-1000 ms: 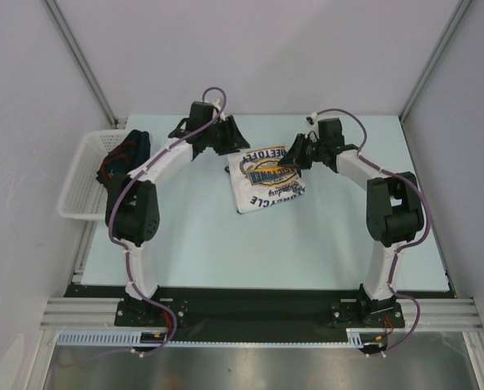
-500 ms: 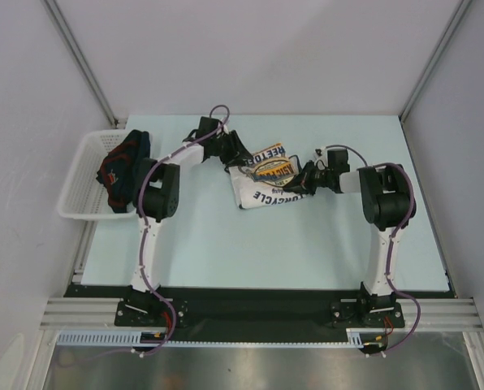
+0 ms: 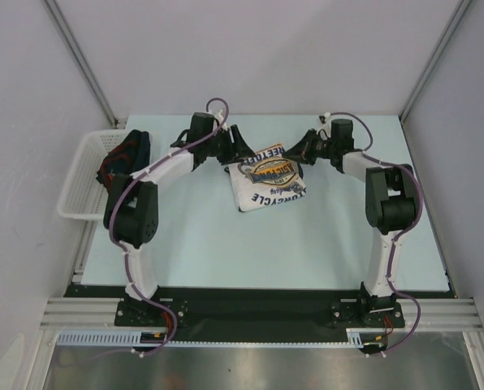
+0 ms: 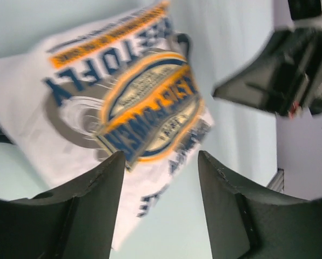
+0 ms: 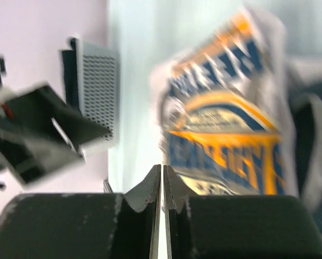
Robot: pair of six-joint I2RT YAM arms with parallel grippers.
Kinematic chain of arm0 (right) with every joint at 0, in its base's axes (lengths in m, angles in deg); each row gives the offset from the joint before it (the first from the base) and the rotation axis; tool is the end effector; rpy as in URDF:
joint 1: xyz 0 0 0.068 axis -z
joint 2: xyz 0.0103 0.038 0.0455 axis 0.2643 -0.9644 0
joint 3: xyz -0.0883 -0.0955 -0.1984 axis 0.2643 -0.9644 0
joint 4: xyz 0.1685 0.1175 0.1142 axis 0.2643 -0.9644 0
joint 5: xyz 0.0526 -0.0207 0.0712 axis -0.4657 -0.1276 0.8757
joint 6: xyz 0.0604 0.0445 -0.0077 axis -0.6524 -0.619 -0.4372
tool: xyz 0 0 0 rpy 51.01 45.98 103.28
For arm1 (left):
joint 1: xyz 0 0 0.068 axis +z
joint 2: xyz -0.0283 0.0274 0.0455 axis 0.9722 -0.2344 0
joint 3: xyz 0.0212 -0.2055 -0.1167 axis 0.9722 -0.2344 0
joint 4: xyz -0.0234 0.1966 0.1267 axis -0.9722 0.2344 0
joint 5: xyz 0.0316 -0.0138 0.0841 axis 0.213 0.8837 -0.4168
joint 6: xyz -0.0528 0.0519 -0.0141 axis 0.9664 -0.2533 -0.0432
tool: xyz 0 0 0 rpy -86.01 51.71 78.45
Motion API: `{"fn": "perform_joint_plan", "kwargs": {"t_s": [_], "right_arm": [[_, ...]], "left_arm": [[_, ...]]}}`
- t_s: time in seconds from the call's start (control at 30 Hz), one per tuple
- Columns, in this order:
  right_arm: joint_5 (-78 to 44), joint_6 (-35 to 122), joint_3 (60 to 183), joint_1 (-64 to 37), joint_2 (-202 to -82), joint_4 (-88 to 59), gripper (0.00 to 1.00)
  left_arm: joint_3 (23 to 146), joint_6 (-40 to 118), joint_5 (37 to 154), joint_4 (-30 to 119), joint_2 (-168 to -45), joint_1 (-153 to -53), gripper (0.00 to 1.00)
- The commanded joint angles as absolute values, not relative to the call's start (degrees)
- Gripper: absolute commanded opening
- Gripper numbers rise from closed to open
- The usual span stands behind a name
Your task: Fold and stack the tank tops
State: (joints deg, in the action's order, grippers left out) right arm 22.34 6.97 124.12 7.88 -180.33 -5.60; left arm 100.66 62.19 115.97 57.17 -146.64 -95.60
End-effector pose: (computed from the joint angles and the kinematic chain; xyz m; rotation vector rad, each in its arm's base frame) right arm 0.4226 0.1025 0.1502 0.1730 2.2513 1.3827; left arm 0.4067 -0.1736 0.1932 -0.0333 2.3529 -1.0529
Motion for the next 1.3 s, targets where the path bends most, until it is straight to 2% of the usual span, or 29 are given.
{"fn": "perform_joint_plan", "kwargs": {"t_s": [0.0, 0.23, 0.37, 0.6, 0.7, 0.73, 0.77, 0.8, 0.93, 1.17, 1.27], "right_arm": [[24.88, 3.6, 130.49, 7.42, -182.02, -3.11, 0.1], [26.12, -6.07, 139.45, 6.8, -195.53, 7.34, 0.09], [25.94, -7.84, 143.85, 6.62, -203.44, 6.3, 0.09], [24.01, -5.03, 142.64, 7.24, -204.36, 2.52, 0.09], [25.41, -2.05, 140.62, 7.24, -200.51, 2.26, 0.21], [25.59, -0.47, 140.26, 7.15, -199.18, 1.13, 0.33], [25.33, 3.72, 139.56, 7.15, -197.25, -0.63, 0.4], [24.89, 6.03, 138.25, 7.06, -193.58, -4.39, 0.5], [18.85, 17.54, 134.21, 6.71, -183.21, -15.91, 0.74], [1.91, 26.78, 124.1, 6.8, -170.44, -27.61, 0.76], [-4.72, 28.55, 123.38, 6.8, -170.77, -31.48, 0.77]], "left_arm": [[95.07, 63.5, 116.72, 49.01, -139.39, -99.47, 0.61], [87.25, 68.07, 120.68, 41.97, -144.82, -103.52, 0.56], [81.18, 71.07, 119.89, 36.8, -147.11, -103.08, 0.54], [77.74, 66.69, 112.95, 42.4, -144.57, -103.34, 0.54], [77.48, 64.49, 111.01, 45.48, -140.97, -103.43, 0.55], [77.04, 63.95, 109.88, 46.53, -139.74, -103.43, 0.56], [76.69, 62.73, 109.26, 48.28, -136.94, -103.43, 0.57], [76.25, 62.2, 108.47, 49.17, -135.52, -103.6, 0.58], [72.75, 59.73, 104.51, 53.73, -127.44, -103.6, 0.63], [66.24, 58.5, 97.57, 58.14, -112.95, -103.17, 0.68], [64.04, 59.02, 94.32, 59.98, -107.67, -101.5, 0.7]]}}
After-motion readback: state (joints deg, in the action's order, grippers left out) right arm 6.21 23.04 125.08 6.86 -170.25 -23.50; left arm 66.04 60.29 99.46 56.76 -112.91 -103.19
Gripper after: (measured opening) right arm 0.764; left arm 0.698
